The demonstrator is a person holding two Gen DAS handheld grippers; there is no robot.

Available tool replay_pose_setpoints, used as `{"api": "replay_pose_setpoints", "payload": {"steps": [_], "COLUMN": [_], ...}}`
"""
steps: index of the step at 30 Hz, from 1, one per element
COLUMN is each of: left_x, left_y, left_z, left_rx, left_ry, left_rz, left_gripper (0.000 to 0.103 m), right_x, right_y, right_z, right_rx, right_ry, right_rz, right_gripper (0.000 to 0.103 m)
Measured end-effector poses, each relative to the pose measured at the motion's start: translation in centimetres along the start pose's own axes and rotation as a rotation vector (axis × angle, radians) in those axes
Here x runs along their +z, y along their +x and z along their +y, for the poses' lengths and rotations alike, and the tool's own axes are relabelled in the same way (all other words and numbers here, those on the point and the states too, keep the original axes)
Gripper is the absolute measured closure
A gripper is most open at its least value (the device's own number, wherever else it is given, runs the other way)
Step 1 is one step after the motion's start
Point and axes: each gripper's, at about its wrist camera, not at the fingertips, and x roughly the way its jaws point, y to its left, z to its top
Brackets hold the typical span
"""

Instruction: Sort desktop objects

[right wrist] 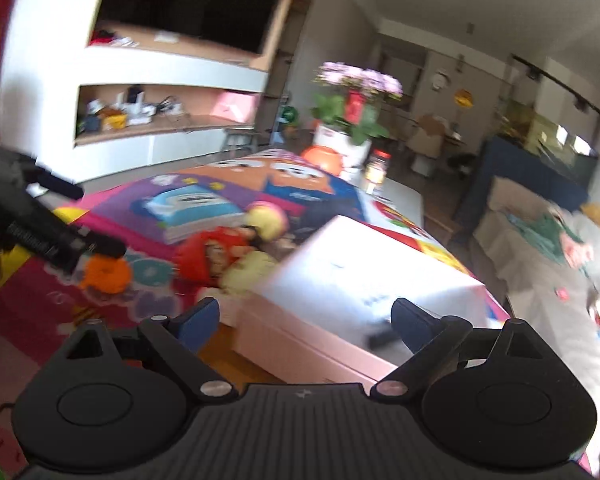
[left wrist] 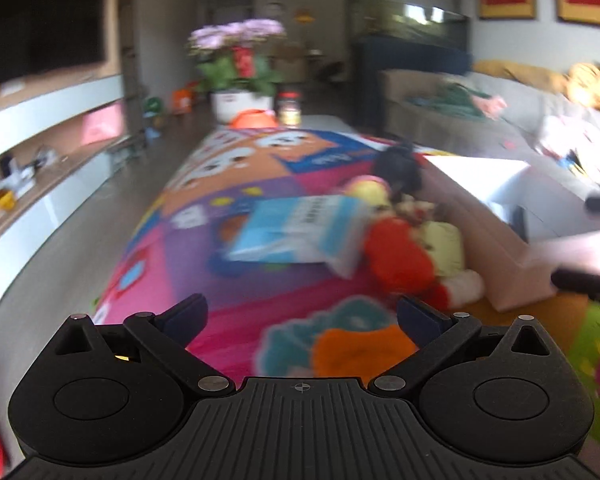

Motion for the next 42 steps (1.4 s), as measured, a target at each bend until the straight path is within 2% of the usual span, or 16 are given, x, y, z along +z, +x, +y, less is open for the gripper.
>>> {"api": "replay_pose_setpoints", "payload": {"steps": [1, 2, 3, 6, 8, 11, 14, 16, 17, 22, 26, 29, 32, 37, 40, 42], "left_x": [0.1, 0.4, 0.4, 0.3, 0.1, -0.3, -0.7, -0.8, -0.9, -1.0, -1.1, -1.5, -2.0, -2.1, -2.1, -2.1], "left_y": [-0.1, -0.2, -0.3, -0.7, -0.9, -1.0, -1.0, -1.1, -1.1, -1.3, -1.4, -1.6, -1.7, -1.2, -0.9, -0.7], "left_z": [0.5, 0.8, 1.2, 1.4, 1.8, 2.3, 2.9, 3.2, 3.2, 2.8, 1.5, -0.5, -2.8, -5.5, -6.3, -6.5], "left_rx": [0.001, 0.002, 0.003, 0.001, -0.005, -0.007, -0.007, -0.006, -0.006, -0.017, -0.062, -0.128, -0.165, -0.189, -0.178, -0.16], "left_ry": [-0.027, -0.047, -0.063, -0.087, -0.101, -0.114, -0.135, -0.146, -0.148, -0.144, -0.109, -0.031, 0.056, 0.113, 0.135, 0.141], "left_rz": [-0.002, -0.006, -0.012, -0.025, -0.025, -0.019, -0.011, -0.005, -0.003, 0.006, 0.019, 0.032, 0.042, 0.07, 0.081, 0.089], "left_gripper": [0.0, 0.0, 0.0, 0.0, 0.0, 0.0, 0.0, 0.0, 0.0, 0.0, 0.0, 0.0, 0.0, 0.0, 0.0, 0.0], "right_x": [0.3, 0.7, 1.0, 1.7, 1.7, 1.1, 0.7, 0.6, 0.6, 1.3, 1.2, -0.8, -3.5, -6.8, -7.4, -8.0], "right_y": [0.5, 0.9, 1.3, 2.9, 4.4, 6.6, 8.2, 8.2, 8.0, 4.3, 0.9, -0.9, -1.7, -1.0, -1.3, -1.7], "right_z": [1.2, 2.3, 3.4, 6.2, 8.1, 9.7, 10.1, 10.2, 10.1, 7.6, 2.9, -0.7, -3.6, -5.7, -6.0, -6.0], "right_rx": [0.019, 0.038, 0.053, 0.064, 0.033, -0.013, -0.024, -0.04, -0.035, 0.043, 0.18, 0.207, 0.194, 0.137, 0.135, 0.115], "right_ry": [-0.027, -0.057, -0.081, -0.157, -0.238, -0.337, -0.366, -0.372, -0.355, -0.18, 0.093, 0.287, 0.452, 0.565, 0.56, 0.544], "right_rz": [0.001, 0.01, 0.019, 0.03, 0.035, 0.061, 0.116, 0.115, 0.121, 0.093, 0.078, 0.038, 0.022, 0.069, 0.055, 0.051], "right_gripper": [0.026, 0.039, 0.047, 0.055, 0.06, 0.061, 0.068, 0.071, 0.075, 0.075, 0.075, 0.075, 0.075, 0.075, 0.074, 0.067]}}
